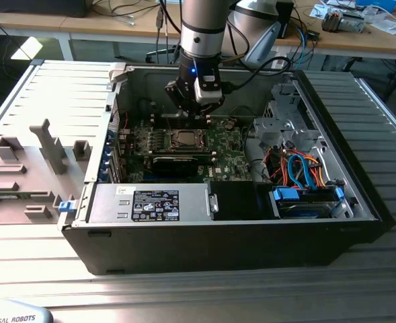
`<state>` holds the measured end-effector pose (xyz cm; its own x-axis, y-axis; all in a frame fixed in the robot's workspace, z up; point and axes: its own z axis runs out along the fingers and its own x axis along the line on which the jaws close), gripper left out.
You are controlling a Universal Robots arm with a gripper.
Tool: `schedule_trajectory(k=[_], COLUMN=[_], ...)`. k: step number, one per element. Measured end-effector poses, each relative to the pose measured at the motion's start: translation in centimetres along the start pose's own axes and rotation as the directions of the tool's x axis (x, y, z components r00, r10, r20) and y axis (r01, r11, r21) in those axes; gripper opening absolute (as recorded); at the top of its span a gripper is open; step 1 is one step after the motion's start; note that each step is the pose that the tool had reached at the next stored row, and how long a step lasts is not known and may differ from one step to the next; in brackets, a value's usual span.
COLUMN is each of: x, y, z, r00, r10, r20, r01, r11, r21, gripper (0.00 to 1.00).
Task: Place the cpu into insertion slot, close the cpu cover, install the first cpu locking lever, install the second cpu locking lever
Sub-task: 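Install the first cpu locking lever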
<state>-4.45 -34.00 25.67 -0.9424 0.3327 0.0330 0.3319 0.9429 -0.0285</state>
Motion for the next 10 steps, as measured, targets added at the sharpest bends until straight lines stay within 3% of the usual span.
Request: schedule_trajectory(k=[10], x=[-0.01], y=[-0.01], z=[0.0], r00=[0.9988], r10=[-0.049], r20=[0.0014], r01=[0.049], r11=[0.9988], r21=[0.0016], gripper=[0.11])
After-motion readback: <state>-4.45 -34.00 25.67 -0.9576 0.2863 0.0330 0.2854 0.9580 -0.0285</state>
